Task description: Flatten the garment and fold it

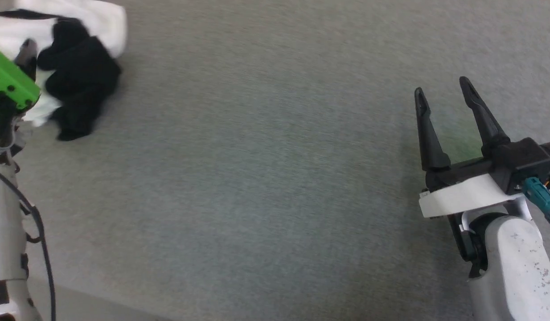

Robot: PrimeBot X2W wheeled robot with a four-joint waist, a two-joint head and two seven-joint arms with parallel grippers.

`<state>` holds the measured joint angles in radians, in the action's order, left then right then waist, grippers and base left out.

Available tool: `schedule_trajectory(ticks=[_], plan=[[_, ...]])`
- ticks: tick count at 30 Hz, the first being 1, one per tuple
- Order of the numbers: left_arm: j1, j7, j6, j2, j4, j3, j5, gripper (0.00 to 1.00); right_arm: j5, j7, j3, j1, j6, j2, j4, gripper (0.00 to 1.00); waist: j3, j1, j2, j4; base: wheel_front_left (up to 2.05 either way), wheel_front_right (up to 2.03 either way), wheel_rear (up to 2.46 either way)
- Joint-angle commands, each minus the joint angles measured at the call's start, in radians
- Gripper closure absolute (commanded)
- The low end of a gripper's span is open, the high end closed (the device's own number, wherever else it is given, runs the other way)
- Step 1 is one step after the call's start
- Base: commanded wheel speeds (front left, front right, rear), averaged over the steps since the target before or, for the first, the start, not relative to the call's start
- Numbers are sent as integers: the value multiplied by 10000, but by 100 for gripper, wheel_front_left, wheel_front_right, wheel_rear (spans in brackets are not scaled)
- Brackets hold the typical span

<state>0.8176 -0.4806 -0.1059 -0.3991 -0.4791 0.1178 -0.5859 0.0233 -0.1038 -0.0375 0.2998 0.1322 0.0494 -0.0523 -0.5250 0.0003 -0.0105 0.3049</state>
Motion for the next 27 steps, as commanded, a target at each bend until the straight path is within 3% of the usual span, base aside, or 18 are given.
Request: schedule_trajectory(ticks=[1, 8, 11, 12, 21, 27], plan=[[-233, -449, -161, -111, -16, 118, -232, 0, -105, -130, -3, 200, -15, 8, 47, 0, -1419, -3, 105, -1504, 0, 0, 0], [-1341, -2413, -566, -101, 273, 460, -1080, 0, -271, -371, 63, 204, -15, 8, 379, 0, -1089, -3, 105, -1623, 0, 0, 0], [-1813, -2441, -446, -263, 659, 397, -984, 82, -395, -495, 60, 164, -15, 8, 597, 0, -632, -3, 105, -1577, 0, 0, 0], [-1901, -2157, -412, -366, 805, 417, -843, 100, -431, -525, 50, 145, -15, 8, 656, 0, -485, -3, 105, -1565, 0, 0, 0], [-1515, 2947, -64, -1510, 1596, 238, 1548, 100, -971, -929, 161, -532, -15, 8, 1521, 0, 1950, -3, 105, -1572, 0, 0, 0], [-558, 4460, 383, -1757, 2008, -590, 2456, 100, -1334, -1081, 439, -1219, -15, 8, 1838, 0, 3363, -3, 105, -1864, 0, 0, 0]])
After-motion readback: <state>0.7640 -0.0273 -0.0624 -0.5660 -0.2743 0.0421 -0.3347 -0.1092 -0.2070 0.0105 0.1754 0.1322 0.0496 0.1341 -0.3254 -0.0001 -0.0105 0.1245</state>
